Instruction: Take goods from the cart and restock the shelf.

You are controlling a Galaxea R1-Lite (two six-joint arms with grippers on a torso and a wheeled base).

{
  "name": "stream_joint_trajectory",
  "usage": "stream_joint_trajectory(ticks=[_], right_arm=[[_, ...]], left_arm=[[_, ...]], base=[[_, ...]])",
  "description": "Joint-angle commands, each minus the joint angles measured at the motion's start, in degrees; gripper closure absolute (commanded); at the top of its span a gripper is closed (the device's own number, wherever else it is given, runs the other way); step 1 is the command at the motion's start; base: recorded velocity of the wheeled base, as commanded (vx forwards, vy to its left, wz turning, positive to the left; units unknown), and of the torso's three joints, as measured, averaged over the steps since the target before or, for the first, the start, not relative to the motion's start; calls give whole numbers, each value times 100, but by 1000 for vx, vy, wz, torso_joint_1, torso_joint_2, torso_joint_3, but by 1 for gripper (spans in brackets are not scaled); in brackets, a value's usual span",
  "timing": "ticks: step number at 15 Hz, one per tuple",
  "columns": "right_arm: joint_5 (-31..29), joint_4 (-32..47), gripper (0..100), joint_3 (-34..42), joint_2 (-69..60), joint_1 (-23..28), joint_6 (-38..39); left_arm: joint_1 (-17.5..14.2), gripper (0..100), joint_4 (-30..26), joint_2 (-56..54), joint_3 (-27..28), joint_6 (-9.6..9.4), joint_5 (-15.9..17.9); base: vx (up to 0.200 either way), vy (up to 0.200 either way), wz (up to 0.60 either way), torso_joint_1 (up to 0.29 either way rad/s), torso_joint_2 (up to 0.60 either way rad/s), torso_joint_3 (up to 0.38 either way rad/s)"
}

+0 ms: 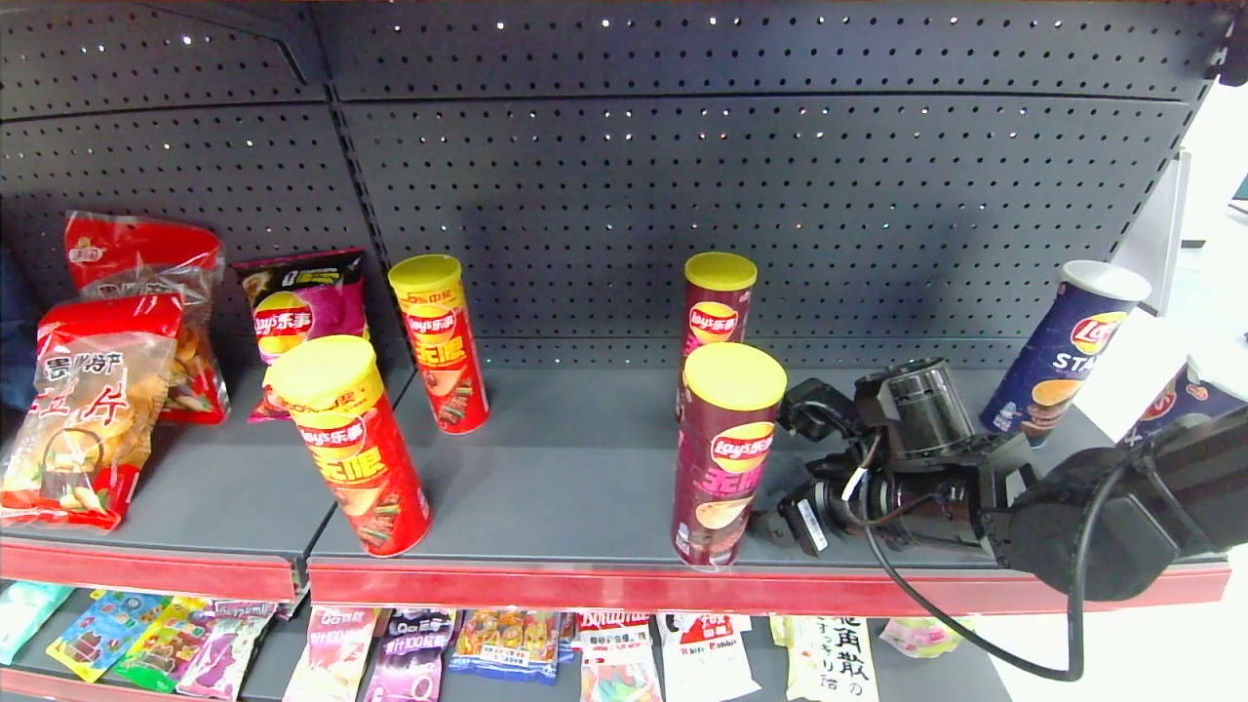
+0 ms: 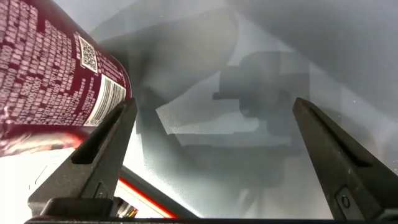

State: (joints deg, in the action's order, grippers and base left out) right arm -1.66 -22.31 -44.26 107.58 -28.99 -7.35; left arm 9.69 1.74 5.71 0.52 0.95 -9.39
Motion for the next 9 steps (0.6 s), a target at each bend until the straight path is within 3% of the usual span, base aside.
stream_joint_trajectory(ticks=[1, 9], right_arm=[[-1, -2, 0, 14, -27, -28, 6], [-28, -2, 0, 14, -18, -45, 6]], left_arm=[[-2, 0, 1, 10, 0, 2, -2], [-2, 0, 1, 10, 0, 2, -2]], base=[[0, 0, 0, 0, 0, 0], [0, 0, 0, 0, 0, 0]])
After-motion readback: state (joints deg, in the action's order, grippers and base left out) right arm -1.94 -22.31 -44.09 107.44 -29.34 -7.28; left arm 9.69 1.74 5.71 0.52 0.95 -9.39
